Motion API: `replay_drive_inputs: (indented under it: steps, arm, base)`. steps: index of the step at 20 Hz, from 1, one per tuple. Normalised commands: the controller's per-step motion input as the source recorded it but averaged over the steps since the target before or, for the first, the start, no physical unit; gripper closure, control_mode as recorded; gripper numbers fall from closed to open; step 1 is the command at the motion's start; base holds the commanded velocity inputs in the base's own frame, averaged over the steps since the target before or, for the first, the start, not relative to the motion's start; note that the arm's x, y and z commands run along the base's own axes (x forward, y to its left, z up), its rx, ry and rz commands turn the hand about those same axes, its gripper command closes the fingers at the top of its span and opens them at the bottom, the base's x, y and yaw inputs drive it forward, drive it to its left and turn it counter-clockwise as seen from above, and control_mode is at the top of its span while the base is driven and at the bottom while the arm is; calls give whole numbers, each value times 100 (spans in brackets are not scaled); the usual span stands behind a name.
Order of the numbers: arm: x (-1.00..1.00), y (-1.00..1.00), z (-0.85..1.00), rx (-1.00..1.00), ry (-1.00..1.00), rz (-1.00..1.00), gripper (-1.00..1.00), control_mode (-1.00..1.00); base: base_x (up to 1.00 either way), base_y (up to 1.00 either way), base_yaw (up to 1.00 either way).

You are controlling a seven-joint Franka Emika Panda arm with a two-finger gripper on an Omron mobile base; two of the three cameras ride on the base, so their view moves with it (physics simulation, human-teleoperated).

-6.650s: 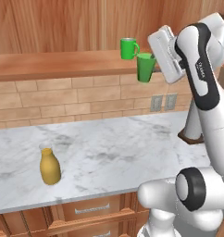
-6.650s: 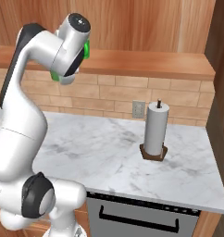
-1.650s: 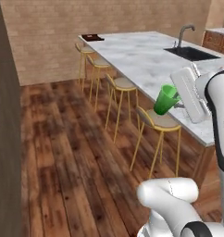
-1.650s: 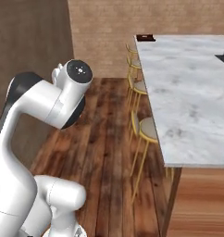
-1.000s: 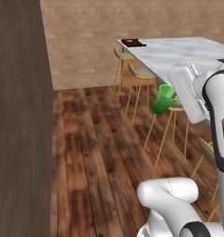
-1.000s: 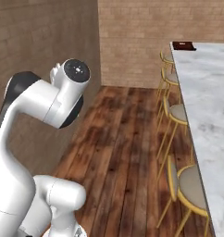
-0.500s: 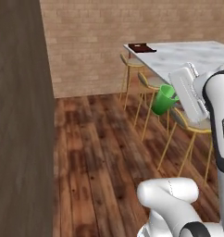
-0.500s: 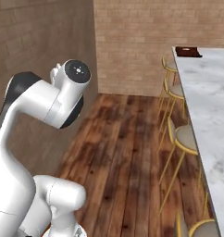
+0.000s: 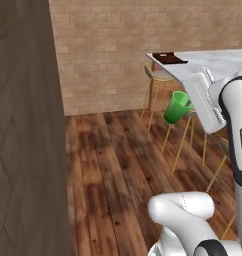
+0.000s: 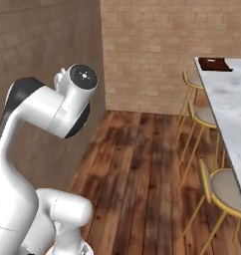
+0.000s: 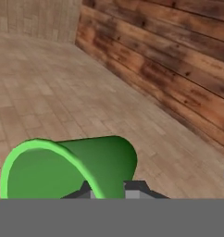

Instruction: There is a tray on the dining counter. Grab the cup, mug, and pitcher and place them on the tray. The pitcher may be placed next to the tray if it cannot fit the tray.

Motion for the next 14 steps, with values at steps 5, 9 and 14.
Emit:
replay_drive_inputs:
  steps: [5, 9, 14]
  arm:
    - [0, 0, 0, 0, 0, 0, 100, 100]
    - [0, 0, 0, 0, 0, 0, 100, 100]
    - [0, 0, 0, 0, 0, 0, 100, 100]
  base:
    - [100, 49, 0]
    - [100, 46, 0]
    - [100, 37, 0]
